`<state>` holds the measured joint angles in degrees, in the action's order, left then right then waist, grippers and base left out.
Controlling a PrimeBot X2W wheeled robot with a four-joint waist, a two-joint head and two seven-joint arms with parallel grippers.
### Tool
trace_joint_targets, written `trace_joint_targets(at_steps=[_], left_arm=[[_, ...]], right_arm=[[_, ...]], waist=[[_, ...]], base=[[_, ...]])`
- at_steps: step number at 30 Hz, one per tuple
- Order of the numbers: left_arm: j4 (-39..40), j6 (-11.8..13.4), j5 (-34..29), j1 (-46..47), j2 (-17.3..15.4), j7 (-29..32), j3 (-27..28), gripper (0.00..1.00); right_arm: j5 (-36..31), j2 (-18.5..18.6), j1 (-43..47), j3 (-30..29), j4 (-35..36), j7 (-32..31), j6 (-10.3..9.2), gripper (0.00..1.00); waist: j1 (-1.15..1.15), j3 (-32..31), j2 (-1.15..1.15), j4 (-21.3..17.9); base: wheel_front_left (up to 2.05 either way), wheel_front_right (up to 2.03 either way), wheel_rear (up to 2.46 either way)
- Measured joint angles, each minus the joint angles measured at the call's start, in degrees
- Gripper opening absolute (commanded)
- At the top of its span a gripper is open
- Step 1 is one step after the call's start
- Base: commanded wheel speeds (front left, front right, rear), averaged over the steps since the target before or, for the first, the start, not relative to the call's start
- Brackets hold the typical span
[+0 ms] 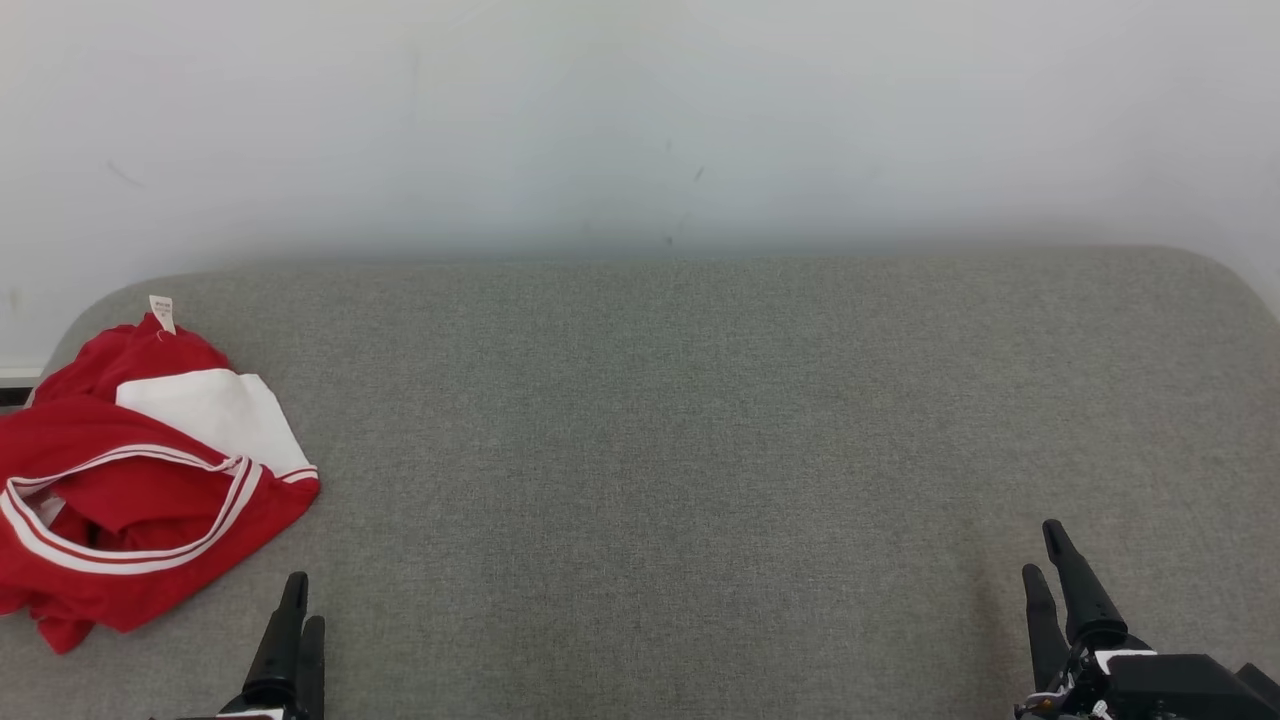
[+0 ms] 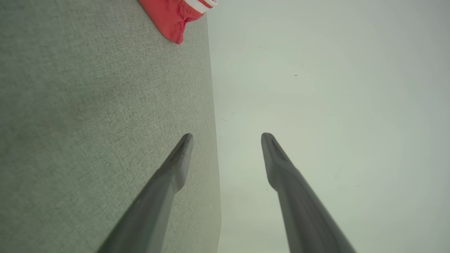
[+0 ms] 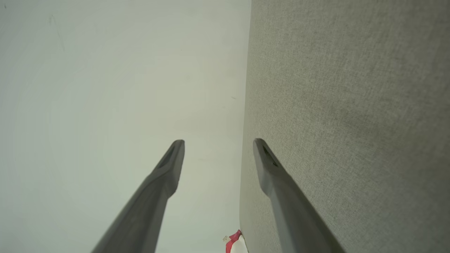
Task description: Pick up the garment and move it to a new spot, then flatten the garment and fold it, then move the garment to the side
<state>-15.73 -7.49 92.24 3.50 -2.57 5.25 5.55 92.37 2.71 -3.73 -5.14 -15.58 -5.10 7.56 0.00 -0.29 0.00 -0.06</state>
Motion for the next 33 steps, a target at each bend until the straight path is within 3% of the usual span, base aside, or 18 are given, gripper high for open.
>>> trace_joint_targets(at_steps=[5, 12, 33], left_arm=[[0.4, 0.0, -1.0, -0.9, 0.0, -1.5, -0.7, 1.0], [0.4, 0.0, -6.1, -2.0, 0.0, -3.3, -0.7, 1.0], [3.3, 2.2, -33.8, -4.9, 0.0, -7.9, -2.5, 1.0]], right_arm=[[-0.8, 0.0, 0.6, 1.2, 0.6, 1.4, 0.0, 1.0], [-7.1, 0.0, 1.6, 1.9, 0.8, 3.2, 0.0, 1.0], [-29.1, 0.0, 3.5, 4.2, 1.9, 7.8, 0.0, 1.0]], waist=[[0.0, -0.4, 0.0, 0.0], [0.0, -1.0, 0.0, 0.0], [0.0, -2.7, 0.0, 0.2]], base=[[0.0, 0.0, 0.0], [0.0, 0.0, 0.0], [0.0, 0.0, 0.0]])
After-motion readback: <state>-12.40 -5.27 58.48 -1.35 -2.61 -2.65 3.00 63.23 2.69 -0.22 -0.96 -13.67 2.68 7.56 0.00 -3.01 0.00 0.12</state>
